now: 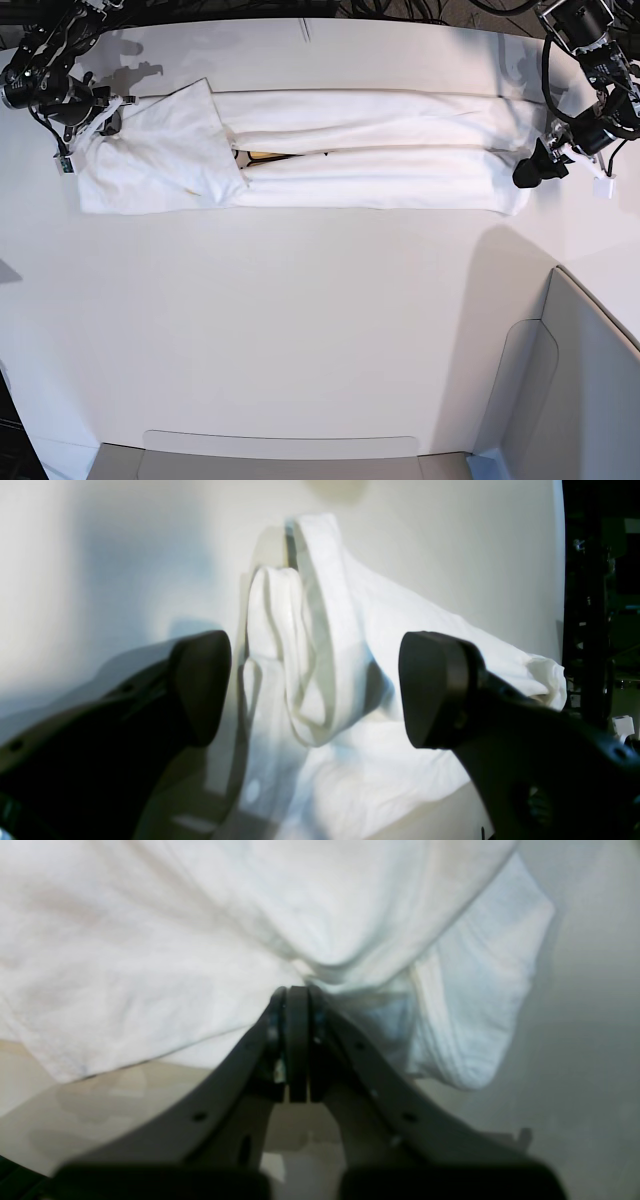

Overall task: Layout the t-shirt on the table in an organized manner, then fold the t-shirt properly
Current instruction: 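Grasp the strip's other end with the left gripper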

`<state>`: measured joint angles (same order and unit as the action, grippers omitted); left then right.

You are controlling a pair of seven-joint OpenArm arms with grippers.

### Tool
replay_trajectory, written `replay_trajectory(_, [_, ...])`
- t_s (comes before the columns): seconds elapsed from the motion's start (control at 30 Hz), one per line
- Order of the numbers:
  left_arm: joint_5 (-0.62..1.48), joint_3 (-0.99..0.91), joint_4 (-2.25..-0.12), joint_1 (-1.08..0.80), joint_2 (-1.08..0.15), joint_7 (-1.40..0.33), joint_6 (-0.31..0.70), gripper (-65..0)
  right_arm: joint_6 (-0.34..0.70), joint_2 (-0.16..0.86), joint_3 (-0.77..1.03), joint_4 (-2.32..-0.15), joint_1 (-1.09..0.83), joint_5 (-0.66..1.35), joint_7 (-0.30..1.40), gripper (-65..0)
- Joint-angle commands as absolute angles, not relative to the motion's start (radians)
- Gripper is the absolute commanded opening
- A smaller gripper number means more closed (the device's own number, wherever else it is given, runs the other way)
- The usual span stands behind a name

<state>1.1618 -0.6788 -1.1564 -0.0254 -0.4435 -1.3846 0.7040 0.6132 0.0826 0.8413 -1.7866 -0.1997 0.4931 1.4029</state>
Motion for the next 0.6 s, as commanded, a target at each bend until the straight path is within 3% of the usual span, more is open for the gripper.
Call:
replay_trajectory(0.0, [1.153,-0.676,-1.168,-0.024,-0.458,-1.396,0.698,-12.8,0.616,0.097,0.843,-1.801,-0.196,0.501,1.396,-65.0])
replay_trajectory(0.57, [1.150,-0.622,-1.168,-0.024,-0.460,-1.396,0.698,-32.4,0.616,0.101,0.843,-1.801,-0.194,0.501,1.396,-65.0])
